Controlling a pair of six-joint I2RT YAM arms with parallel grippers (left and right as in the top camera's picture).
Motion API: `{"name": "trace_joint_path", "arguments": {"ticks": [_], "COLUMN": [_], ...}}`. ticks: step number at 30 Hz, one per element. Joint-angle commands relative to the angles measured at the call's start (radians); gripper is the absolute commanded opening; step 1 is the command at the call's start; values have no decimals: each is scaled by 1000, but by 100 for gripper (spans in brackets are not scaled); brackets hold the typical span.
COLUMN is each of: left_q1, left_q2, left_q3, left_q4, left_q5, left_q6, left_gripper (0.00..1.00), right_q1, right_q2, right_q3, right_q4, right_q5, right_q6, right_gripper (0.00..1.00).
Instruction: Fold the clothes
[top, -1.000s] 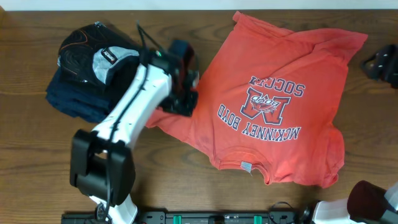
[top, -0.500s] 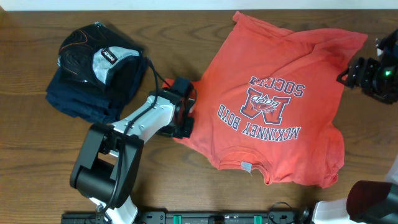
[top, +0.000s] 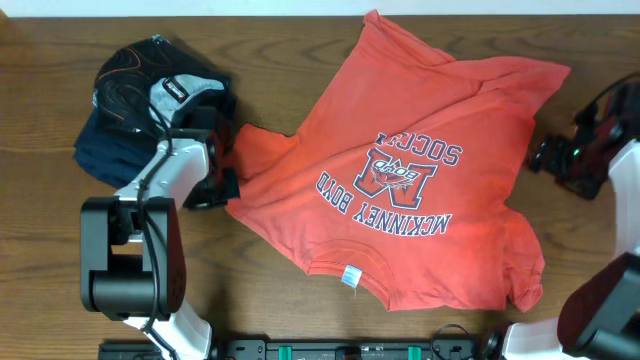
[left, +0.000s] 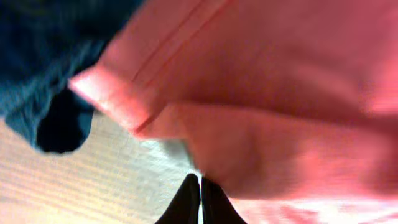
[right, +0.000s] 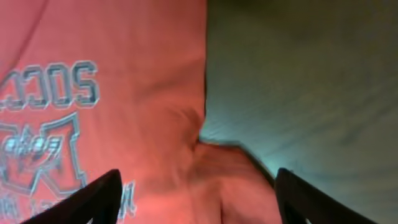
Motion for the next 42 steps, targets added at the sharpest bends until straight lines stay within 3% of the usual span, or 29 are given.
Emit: {"name": "trace_joint_path", "arguments": {"ticks": [1, 6, 11, 17, 24, 28, 31, 42], "left_q1": [-11, -35, -79, -209, -385, -425, -427, -428], "left_q2": [-14, -70, -154, -181, -151, -142, -142, -121], "left_q3": [58, 113, 124, 120, 91, 91, 91, 91], "left_q4": [-20, -66, -95, -114, -118, -121, -121, -74], "left_q5": [95, 201, 323, 341, 303, 299, 298, 299], "left_q6": [34, 40, 57, 56, 56, 56, 56, 56], "left_gripper": [7, 13, 22, 24, 24, 24, 24, 30], "right_q1": [5, 5, 10, 57, 63, 14, -72, -327], "right_q2": [2, 2, 8, 82, 247, 272, 246, -10], "right_q3": [-108, -267, -348, -373, -373, -373, -370, -369], "right_q4": [107, 443, 659, 750, 885, 830, 715, 522], "right_q5": [-34, -80, -112, -147, -73, 100, 231, 234], "right_q6": [44, 142, 212, 233, 267, 293, 349, 412], "right_gripper": [71, 64, 38, 9, 3, 1, 1, 5]}}
